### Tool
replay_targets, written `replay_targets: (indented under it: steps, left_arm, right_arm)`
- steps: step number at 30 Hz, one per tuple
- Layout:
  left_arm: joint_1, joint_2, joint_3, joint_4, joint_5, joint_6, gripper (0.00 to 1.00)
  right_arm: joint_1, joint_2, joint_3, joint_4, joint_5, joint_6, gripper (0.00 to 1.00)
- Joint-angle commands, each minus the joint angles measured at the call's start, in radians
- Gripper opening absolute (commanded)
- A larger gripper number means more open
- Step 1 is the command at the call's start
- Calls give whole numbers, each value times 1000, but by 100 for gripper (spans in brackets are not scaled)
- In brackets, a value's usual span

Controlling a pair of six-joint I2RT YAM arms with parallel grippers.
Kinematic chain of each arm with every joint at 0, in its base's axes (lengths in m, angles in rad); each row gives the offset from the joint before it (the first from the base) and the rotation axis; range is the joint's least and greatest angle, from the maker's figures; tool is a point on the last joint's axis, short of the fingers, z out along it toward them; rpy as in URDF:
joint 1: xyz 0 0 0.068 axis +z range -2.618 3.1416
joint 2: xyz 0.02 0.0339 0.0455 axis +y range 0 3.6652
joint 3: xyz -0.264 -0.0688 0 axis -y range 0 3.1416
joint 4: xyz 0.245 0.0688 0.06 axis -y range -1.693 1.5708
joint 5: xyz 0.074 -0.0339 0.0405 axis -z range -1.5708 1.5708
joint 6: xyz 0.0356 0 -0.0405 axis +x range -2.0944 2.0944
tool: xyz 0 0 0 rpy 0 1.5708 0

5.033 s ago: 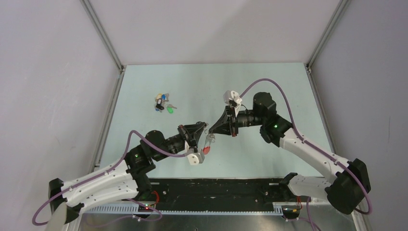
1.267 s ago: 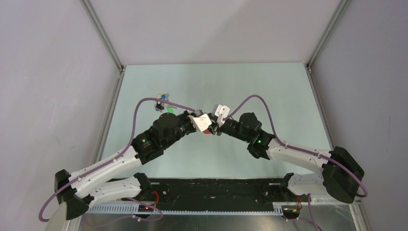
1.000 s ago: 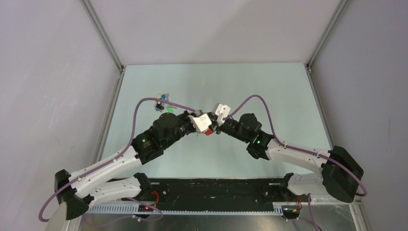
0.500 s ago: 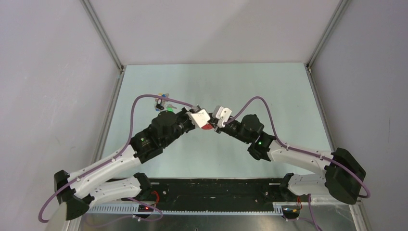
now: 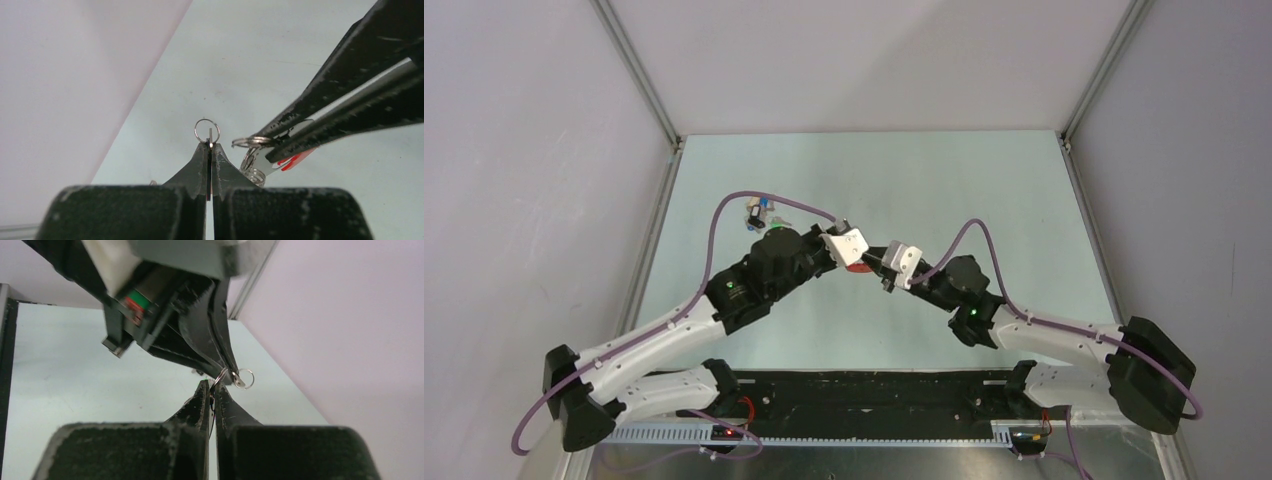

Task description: Remove the keys from the keyring

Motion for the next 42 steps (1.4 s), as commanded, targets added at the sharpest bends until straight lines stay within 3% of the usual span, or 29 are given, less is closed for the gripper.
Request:
replay_targets:
  steps: [1, 5, 10, 17, 23, 28, 33, 38, 42]
  left_arm:
    - [8, 21, 52, 6, 40, -25, 0]
    - [9, 25, 56, -5, 37, -25, 0]
    - [26, 47, 71, -3, -88, -51, 0]
    - [175, 93, 101, 23, -168, -209, 1]
    - [375, 160, 100, 73, -86, -285, 1]
    - [514, 332, 151, 87, -27, -337, 0]
    - [576, 541, 242, 58, -103, -373, 0]
    - [620, 635, 277, 43, -144, -406, 1]
    - [658, 684, 299, 45, -101, -419, 22]
  right_arm:
    - [15, -21, -22, 178, -31, -55, 0]
    - [23, -12, -26, 207, 84, -56, 0]
    - [21, -30, -28, 196, 272, -48, 0]
    - [-18, -70, -50, 197, 427, -13, 0]
    - [-79, -148, -92, 187, 402, 60, 0]
    - [-120, -216, -106, 136, 346, 111, 0]
    - [-146, -274, -123, 98, 316, 129, 0]
    - [-199, -343, -142, 61, 283, 157, 0]
    - [-237, -377, -157, 46, 263, 183, 0]
